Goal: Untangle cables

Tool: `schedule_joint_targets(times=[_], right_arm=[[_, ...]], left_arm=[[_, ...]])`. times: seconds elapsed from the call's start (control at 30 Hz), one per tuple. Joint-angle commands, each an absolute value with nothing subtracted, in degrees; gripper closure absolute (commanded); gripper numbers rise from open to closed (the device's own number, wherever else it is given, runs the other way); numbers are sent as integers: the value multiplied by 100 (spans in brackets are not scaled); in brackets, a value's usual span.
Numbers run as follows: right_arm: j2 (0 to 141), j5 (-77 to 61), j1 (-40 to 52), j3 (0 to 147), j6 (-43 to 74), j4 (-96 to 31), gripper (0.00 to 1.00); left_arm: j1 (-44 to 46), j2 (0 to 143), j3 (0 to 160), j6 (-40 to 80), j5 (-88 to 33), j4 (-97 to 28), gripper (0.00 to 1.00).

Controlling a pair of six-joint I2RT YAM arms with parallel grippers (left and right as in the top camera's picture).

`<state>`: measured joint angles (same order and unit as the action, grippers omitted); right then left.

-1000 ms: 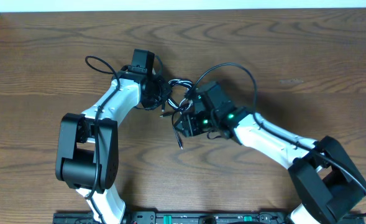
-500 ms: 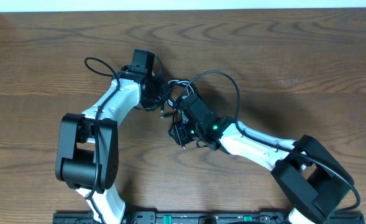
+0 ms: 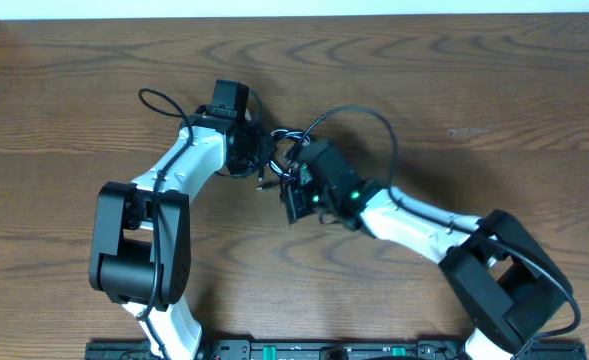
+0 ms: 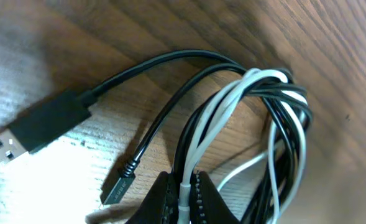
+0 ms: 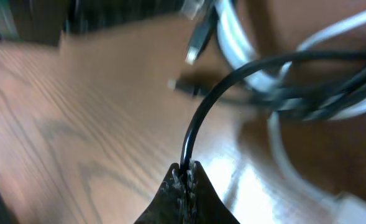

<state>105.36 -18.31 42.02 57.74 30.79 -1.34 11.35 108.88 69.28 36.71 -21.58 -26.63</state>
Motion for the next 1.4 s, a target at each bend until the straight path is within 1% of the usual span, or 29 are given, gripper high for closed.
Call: schedule_joint_targets(times=[0.0,0.1,0.3,0.33,0.43,0.47,0.53,0.57,0.67,0.73,0.8,0.83,0.9,1.0,1.13,1.17,1.27,1.33,1.37], right_arm=[[10335,-2641,3747,5787,3131,211,99],[10335,-2694,3544,5787,3177,395,99],[10335,-2528,3297,5787,3374,646,99],[10335,-2383,3293,5784,3424,637,99],[10335,-2425,3306,5784,3420,495,99],[10335,-2530,3310,5784,3420,346,97],[10335,-2764,3315,5784,3422,45,76],[10335,-2851,3330,5784,3422,-169,74],[10335,-2910,3472,5784,3420,-720,73],[10335,-2910,3577,5784,3369,-827,69],[10335,-2904,3774,5784,3218,-858,53],[10337,-2858,3861,5784,3138,-858,51],[10337,-2685,4032,5784,3057,-884,51],[10342,-2261,4248,5784,3057,-930,53],[10342,-1704,4397,5784,3057,-982,56],[10342,-1608,4397,5784,3059,-1028,58],[10342,-1597,4397,5784,3059,-1059,60],[10342,-1594,4397,5784,3059,-1079,67],[10342,-1594,4397,5784,3061,-1087,73]], left_arm=[[1116,10757,7111,2491,-2541,-2694,93],[1116,10757,7111,1728,-3114,-2689,93],[1116,10757,7111,1236,-3514,-2670,93],[1116,10757,7111,1111,-3693,-2648,92],[1116,10757,7111,1114,-3688,-2648,93],[1116,10757,7111,1114,-3688,-2648,93],[1116,10757,7111,1118,-3688,-2646,93],[1116,10757,7111,1120,-3688,-2644,92],[1116,10757,7111,1146,-3688,-2602,92],[1116,10757,7111,1192,-3688,-2580,92],[1116,10757,7111,1498,-3686,-2506,92],[1116,10757,7111,1664,-3686,-2482,92],[1116,10757,7111,2078,-3686,-2451,92],[1116,10757,7111,2329,-3686,-2451,92],[1116,10757,7111,2327,-3688,-2453,92],[1116,10757,7111,2324,-3684,-2453,92],[1116,10757,7111,2324,-3662,-2453,92],[1116,10757,7111,2324,-3662,-2453,92],[1116,10757,7111,2324,-3662,-2453,93]])
